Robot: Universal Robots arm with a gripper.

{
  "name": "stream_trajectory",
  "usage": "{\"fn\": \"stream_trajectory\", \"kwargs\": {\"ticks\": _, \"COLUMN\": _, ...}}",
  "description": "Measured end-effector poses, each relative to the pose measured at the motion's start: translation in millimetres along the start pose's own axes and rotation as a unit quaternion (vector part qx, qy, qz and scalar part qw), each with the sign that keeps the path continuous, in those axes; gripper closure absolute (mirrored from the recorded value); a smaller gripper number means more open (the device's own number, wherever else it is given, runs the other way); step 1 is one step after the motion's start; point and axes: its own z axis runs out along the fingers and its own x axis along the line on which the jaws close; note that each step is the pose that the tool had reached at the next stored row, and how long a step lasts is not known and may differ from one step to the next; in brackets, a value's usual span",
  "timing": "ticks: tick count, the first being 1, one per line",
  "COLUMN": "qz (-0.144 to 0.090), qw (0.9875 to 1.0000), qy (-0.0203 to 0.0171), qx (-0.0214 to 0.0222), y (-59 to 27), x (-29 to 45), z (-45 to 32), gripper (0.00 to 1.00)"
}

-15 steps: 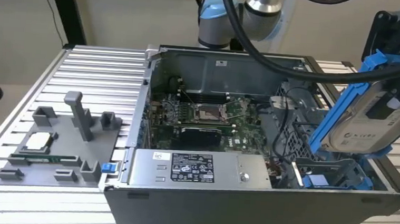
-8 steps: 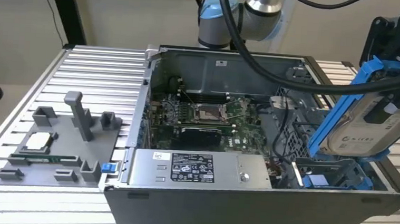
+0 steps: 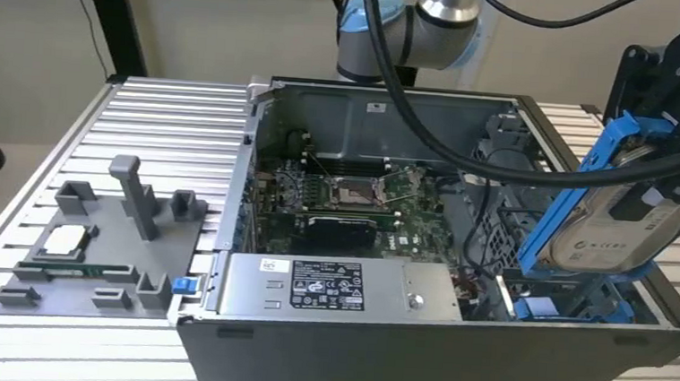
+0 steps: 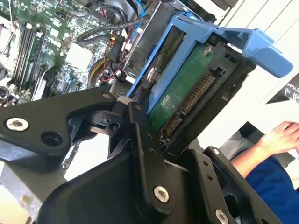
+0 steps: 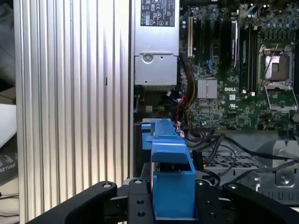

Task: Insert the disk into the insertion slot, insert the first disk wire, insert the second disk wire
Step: 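Insert the disk into the insertion slot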

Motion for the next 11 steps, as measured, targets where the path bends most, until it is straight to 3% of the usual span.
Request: {"fn": "stream_trajectory", "kwargs": {"ticks": 11, "qz": 0.000, "qw": 1.0000, "qy": 0.0000, "qx": -0.0002, "y": -0.1, "x": 0.0, "z": 1.8, "gripper": 1.00}}
